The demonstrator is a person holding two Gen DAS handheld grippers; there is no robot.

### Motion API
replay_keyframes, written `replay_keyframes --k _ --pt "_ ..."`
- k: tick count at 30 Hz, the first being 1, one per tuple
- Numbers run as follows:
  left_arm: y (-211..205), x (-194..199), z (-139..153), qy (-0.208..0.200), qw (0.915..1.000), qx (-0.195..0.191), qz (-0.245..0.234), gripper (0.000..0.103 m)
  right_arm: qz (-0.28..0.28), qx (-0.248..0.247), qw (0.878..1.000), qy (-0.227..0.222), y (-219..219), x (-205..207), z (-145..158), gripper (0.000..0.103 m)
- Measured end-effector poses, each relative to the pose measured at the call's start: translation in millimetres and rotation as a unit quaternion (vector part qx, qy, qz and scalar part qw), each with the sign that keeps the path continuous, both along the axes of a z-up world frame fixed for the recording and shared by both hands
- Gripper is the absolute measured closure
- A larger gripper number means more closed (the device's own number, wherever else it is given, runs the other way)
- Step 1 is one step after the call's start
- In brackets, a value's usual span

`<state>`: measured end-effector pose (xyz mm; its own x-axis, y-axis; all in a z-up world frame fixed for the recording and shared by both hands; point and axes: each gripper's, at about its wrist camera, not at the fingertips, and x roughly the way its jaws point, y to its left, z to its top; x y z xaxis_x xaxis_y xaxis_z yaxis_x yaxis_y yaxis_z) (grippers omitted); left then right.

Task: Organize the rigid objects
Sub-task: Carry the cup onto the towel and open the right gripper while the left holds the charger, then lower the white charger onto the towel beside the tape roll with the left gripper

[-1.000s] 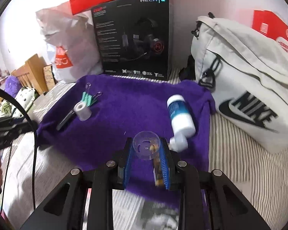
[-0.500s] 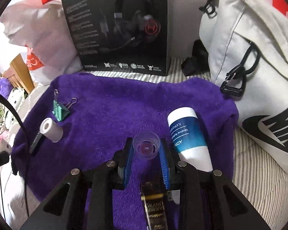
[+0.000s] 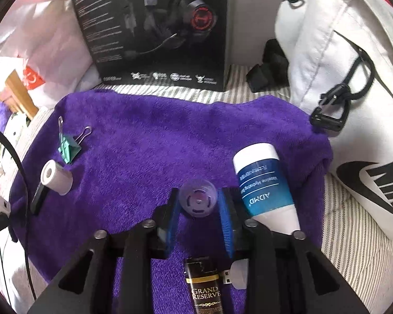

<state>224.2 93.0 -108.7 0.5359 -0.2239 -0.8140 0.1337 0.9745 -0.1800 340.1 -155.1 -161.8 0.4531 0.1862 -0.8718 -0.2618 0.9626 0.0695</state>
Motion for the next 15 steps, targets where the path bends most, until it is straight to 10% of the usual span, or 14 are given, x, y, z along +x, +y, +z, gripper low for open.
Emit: replay_keyframes --k 15 --pt "-15.4 10.4 9.4 -0.001 0.9994 0.023 -0.026 0.077 -0.02 0.046 0.999 -0.02 -24.8 -66.7 35.6 0.048"
